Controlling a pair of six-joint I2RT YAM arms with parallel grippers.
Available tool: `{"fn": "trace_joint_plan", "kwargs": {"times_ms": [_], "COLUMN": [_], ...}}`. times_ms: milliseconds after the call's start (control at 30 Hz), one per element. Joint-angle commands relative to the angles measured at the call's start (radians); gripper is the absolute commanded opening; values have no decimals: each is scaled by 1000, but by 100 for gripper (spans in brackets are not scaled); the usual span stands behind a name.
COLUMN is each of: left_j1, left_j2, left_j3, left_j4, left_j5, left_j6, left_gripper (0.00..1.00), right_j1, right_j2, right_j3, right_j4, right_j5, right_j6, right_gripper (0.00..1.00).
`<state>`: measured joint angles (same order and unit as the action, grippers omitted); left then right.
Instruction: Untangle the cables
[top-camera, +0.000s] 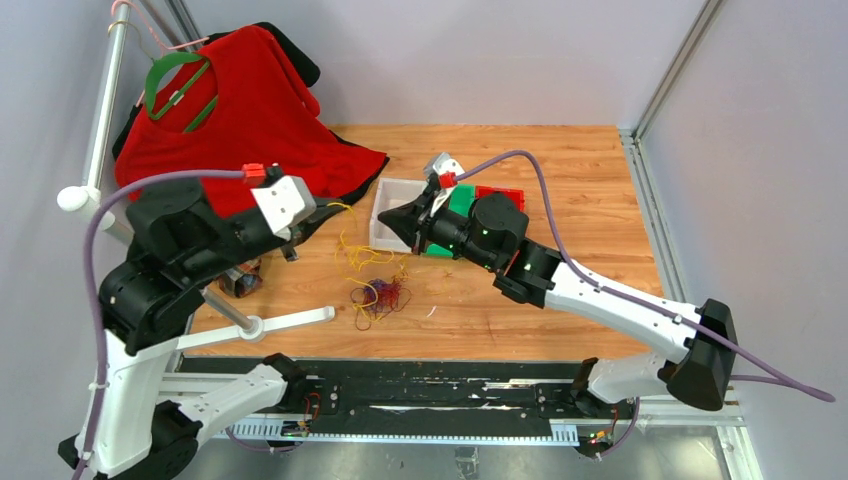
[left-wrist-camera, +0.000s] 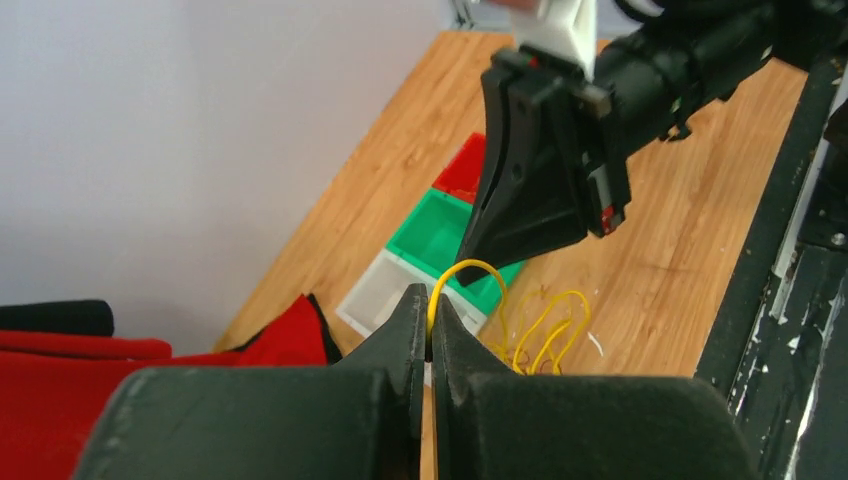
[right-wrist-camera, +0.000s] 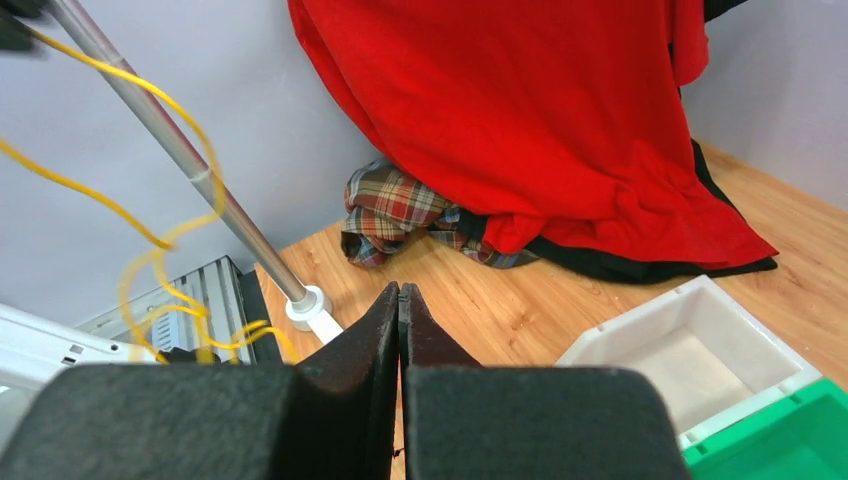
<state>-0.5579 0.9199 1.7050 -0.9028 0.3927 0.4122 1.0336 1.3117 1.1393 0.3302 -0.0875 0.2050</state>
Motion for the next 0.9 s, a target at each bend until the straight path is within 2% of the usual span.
{"fn": "trace_joint_plan", "kwargs": {"times_ms": [0, 33, 133, 233, 433, 533, 700, 867], "left_j1": [0, -1, -1, 0, -1, 0, -34, -113], "left_j2": [-14, -6, 22, 60, 207, 313, 511, 736], "left_j3": [-37, -25, 26, 61, 91, 122, 208, 304], "left_j4": [69, 68, 70, 76, 78, 91, 135, 159], "left_j5": [-28, -29, -26, -27, 32, 57, 78, 60], "left_j6": [-31, -30, -35, -40, -94, -115, -140, -112], "left_gripper": [1, 1, 1, 1, 0, 1, 1, 0], "right_j1": [3, -3, -34, -88, -210, -298, -476, -569], "right_j2": [-38, -48, -69, -109, -226, -281, -365, -399], "right_j3": [-30, -43, -95, -158, -226, -235, -276, -299], "right_j4": [3, -2, -8, -17, -202, -340, -463, -497], "right_j5": [30, 52, 123, 186, 493, 644, 711, 722], "right_j6": [2, 1, 20, 50, 88, 138, 221, 242], "right_gripper": [1, 2, 20, 32, 58, 60, 61, 61]}}
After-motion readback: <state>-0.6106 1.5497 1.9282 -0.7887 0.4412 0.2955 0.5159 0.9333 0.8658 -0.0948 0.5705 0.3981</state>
